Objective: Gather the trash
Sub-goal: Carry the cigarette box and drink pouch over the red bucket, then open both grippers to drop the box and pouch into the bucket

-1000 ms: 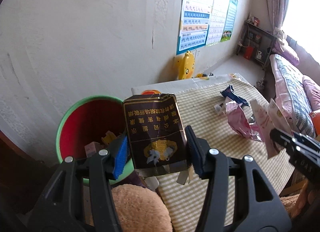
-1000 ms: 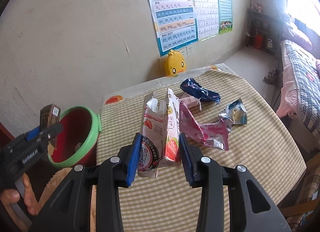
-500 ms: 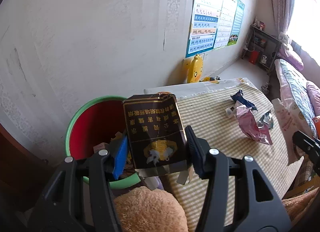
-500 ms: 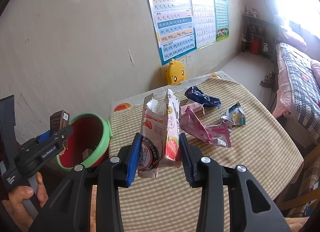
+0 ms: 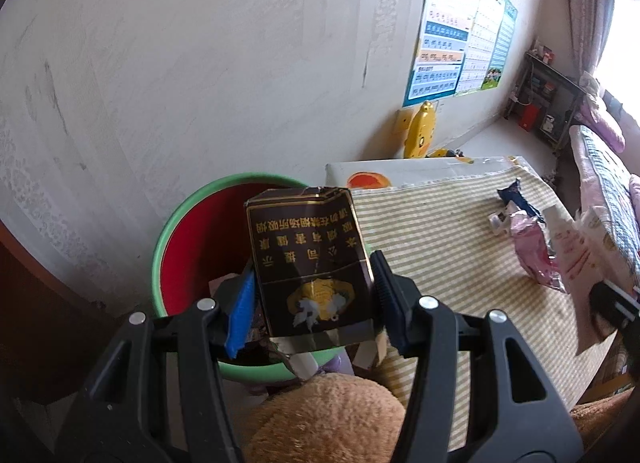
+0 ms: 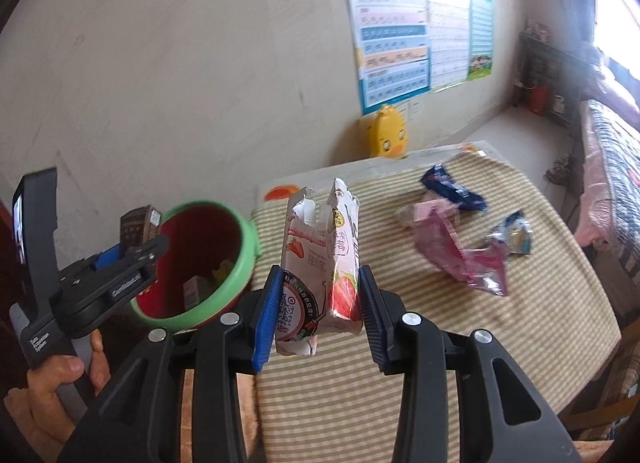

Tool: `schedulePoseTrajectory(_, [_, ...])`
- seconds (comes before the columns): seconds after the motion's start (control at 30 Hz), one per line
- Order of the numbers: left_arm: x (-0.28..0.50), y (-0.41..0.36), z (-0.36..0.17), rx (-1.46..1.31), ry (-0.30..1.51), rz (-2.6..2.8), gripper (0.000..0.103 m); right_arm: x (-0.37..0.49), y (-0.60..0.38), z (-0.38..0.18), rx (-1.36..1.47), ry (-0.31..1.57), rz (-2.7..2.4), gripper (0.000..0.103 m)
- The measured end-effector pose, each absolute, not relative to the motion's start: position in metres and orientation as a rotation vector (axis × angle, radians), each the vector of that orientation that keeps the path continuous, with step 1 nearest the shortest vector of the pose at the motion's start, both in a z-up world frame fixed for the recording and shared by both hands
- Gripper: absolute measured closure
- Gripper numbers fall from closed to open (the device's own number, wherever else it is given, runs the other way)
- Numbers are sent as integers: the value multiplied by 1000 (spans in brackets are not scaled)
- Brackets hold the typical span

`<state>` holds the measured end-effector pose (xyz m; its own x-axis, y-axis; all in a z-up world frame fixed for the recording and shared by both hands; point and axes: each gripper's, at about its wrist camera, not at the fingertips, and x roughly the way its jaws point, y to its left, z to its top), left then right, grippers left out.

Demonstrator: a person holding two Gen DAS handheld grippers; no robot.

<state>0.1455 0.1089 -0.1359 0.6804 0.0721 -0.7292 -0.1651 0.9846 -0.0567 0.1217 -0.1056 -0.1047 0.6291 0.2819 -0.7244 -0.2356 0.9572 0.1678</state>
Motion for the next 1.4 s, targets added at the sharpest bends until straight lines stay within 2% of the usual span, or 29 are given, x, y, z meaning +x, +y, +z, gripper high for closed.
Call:
schedulePoseTrajectory(0.6, [153, 194, -171, -287, 895, 254, 51, 152, 1, -129, 22, 934, 523, 67])
schedulePoseTrajectory(0.9, [151, 211, -186, -336, 929, 266, 51, 180, 40, -136, 14, 959, 610, 64])
schedulePoseTrajectory(0.93, [151, 213, -188, -342, 932, 271, 49, 182, 41, -138, 14, 959, 609, 63])
schedulePoseTrajectory(0.97, [154, 214, -189, -349, 936, 267, 47, 184, 41, -139, 20, 958, 606, 57])
schedulePoseTrajectory(1.03, [155, 216, -191, -355, 946, 265, 43, 186, 38, -140, 33, 953, 598, 52])
schedulePoseTrajectory(1.4, [157, 215, -194, -354, 964, 249, 39, 182, -28, -152, 59, 974, 469, 51])
